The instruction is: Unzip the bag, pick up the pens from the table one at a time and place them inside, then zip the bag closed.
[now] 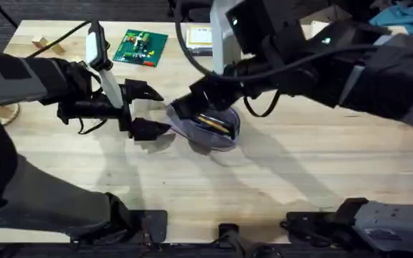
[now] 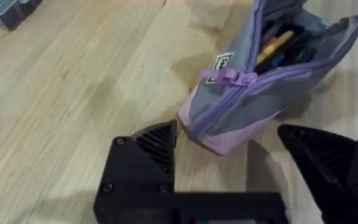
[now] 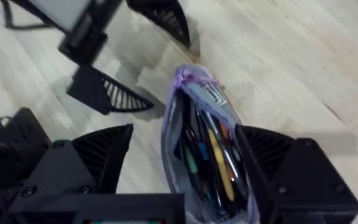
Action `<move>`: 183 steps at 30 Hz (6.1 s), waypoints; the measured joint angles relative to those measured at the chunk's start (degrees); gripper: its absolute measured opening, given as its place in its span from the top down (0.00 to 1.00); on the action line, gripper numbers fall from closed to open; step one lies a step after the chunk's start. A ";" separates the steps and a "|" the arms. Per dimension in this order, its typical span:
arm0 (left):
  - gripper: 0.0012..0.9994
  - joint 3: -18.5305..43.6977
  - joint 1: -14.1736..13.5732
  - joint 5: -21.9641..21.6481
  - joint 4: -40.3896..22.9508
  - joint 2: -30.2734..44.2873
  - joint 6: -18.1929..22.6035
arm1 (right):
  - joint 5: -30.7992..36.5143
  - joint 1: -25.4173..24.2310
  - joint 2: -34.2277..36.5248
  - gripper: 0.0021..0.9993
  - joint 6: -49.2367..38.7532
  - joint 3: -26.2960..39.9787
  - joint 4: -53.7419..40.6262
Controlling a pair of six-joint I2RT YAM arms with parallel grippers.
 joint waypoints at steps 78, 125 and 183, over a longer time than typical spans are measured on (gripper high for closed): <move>0.01 0.00 0.00 0.25 -0.26 0.36 0.20 | 18.63 6.84 19.52 0.16 26.51 1.78 18.45; 0.01 0.00 0.00 4.19 -0.22 0.36 0.20 | 17.16 7.06 12.55 0.97 22.30 1.88 14.97; 0.01 0.00 0.00 4.54 -0.26 0.36 0.20 | 13.70 7.10 15.65 0.86 23.54 2.04 13.84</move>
